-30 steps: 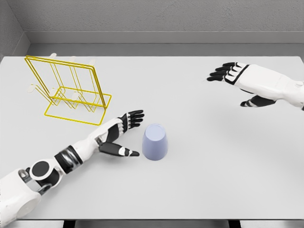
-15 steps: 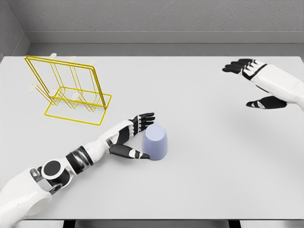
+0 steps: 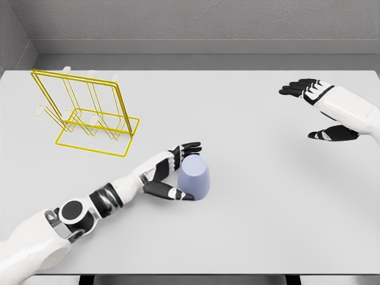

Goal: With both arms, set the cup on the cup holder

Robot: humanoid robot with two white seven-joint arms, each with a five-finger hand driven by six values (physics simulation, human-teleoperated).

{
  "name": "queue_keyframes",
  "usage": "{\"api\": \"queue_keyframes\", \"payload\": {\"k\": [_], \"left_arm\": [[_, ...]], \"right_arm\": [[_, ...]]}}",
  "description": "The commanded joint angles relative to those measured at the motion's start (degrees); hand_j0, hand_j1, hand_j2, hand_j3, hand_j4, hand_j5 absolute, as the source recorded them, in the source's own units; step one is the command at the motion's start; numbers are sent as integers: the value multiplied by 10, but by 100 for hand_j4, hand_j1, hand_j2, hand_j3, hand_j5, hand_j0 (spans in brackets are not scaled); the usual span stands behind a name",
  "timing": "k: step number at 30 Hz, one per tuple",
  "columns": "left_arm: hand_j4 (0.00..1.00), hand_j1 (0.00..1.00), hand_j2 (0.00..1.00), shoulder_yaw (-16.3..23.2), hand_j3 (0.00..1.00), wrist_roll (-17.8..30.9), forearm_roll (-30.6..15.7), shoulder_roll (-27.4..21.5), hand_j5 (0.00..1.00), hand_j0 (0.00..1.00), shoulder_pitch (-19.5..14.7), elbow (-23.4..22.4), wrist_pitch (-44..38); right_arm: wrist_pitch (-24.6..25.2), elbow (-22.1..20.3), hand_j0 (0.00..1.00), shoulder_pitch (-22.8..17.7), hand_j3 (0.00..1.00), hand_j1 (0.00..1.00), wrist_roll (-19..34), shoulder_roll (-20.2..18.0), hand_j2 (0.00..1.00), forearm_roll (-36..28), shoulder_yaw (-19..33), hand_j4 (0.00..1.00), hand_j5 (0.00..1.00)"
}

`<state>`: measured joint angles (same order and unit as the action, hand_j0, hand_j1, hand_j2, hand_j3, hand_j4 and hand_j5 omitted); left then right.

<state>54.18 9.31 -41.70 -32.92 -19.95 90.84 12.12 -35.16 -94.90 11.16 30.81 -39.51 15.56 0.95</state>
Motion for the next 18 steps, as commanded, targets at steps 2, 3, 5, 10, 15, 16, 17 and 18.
{"api": "queue_keyframes", "payload": {"k": [2,3,5,10,15,16,17,18], "left_arm": [[100,100,100,6,100,0,-1,3,100,100,-3,0,0],[100,100,100,7,100,-1,-1,3,100,100,-4,0,0],[100,100,100,8,100,-1,-1,4,100,100,-4,0,-6],[100,100,100,7,100,-1,-1,8,100,100,-4,0,-12],[91,91,91,7,91,-3,-3,7,91,91,-4,0,-11],[80,80,80,6,80,-3,-5,7,80,80,-4,0,-10],[73,73,73,5,73,-3,-7,7,73,73,-4,0,-9],[69,69,69,5,69,-3,-8,7,69,69,-4,0,-8]], "right_arm": [[2,0,100,0,100,100,-1,0,100,-4,1,100,100],[2,0,100,0,100,100,-1,0,100,-4,0,100,100],[2,0,100,0,100,100,-1,0,100,-4,1,100,100],[2,1,100,0,100,100,-1,0,100,-4,1,100,100],[2,1,100,0,100,100,-1,0,100,-4,1,100,100],[2,1,100,0,100,100,-1,0,100,-4,1,100,100],[2,1,100,0,100,100,-1,0,100,-4,1,100,100],[2,1,100,0,100,100,-1,0,100,-4,1,100,100]]}}
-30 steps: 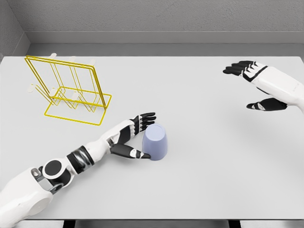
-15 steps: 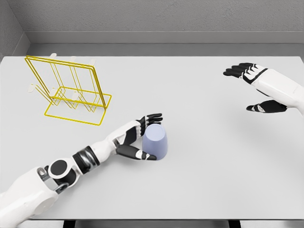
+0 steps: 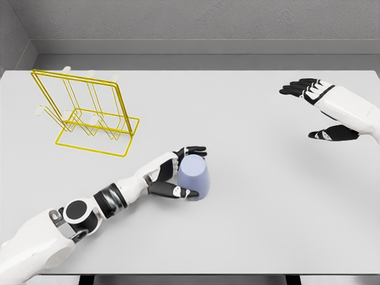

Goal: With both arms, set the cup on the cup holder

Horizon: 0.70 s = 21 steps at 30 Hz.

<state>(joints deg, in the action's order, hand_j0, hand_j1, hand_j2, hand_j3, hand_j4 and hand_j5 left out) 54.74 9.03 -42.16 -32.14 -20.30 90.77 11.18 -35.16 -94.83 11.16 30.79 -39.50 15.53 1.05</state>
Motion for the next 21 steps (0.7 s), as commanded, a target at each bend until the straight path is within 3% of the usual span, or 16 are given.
{"api": "queue_keyframes", "payload": {"k": [1,13,21], "left_arm": [[65,65,65,-1,65,-1,-3,0,65,65,0,0,2],[64,64,64,-4,64,-2,-6,-1,64,64,-1,8,4],[64,64,64,-34,64,-2,-14,-14,64,64,1,53,4]], "right_arm": [[2,0,100,0,100,100,0,0,100,-4,0,100,100],[2,0,100,-1,100,100,0,0,100,-5,0,100,100],[2,0,100,-1,100,100,0,0,100,-5,1,100,100]]}}
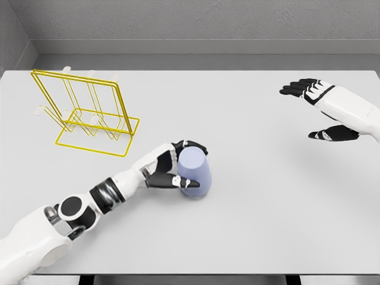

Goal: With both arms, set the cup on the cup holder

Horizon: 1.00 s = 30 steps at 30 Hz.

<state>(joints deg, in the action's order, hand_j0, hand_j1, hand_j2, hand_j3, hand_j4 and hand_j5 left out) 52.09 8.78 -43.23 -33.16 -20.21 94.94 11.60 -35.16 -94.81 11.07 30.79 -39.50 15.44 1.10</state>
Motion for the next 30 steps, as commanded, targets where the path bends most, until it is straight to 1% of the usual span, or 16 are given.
{"api": "queue_keyframes", "payload": {"k": [1,11,13,21,30], "left_arm": [[64,64,64,-9,64,0,-4,-9,64,64,0,18,0],[64,64,64,-44,64,-1,-9,-41,64,64,3,67,0],[64,64,64,-52,64,-1,-14,-54,64,64,3,79,0],[64,64,64,-86,64,-1,-20,-77,64,64,3,82,2],[64,64,64,-100,64,-1,-27,-97,64,64,2,82,27]], "right_arm": [[2,0,100,0,100,100,0,0,100,-4,0,100,100],[2,0,100,0,100,100,0,-1,100,-4,0,100,100],[2,0,100,-1,100,100,0,-1,100,-4,0,100,100],[2,-1,100,-2,100,100,0,-1,100,-4,0,100,100],[2,-1,100,-2,100,100,0,-1,100,-4,0,100,100]]}}
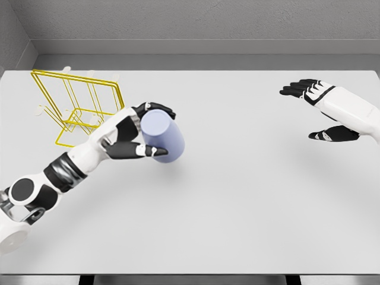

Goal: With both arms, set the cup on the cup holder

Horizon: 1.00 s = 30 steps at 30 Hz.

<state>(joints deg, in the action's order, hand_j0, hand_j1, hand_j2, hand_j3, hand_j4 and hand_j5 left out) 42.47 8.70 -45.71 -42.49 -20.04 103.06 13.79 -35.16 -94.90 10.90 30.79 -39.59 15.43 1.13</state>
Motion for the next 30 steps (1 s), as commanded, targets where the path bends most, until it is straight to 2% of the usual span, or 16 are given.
{"api": "queue_keyframes", "payload": {"k": [1,16,30], "left_arm": [[64,64,64,-5,64,-1,-3,-7,64,64,0,0,8],[64,64,64,-35,64,-1,-20,-52,64,64,0,0,33],[64,64,64,-41,64,-1,-47,-105,64,64,7,0,75]], "right_arm": [[2,0,100,0,100,100,0,0,100,-4,0,100,100],[2,0,100,0,100,100,0,0,100,-5,0,100,100],[2,-1,100,0,100,100,-1,0,100,-5,0,100,100]]}}
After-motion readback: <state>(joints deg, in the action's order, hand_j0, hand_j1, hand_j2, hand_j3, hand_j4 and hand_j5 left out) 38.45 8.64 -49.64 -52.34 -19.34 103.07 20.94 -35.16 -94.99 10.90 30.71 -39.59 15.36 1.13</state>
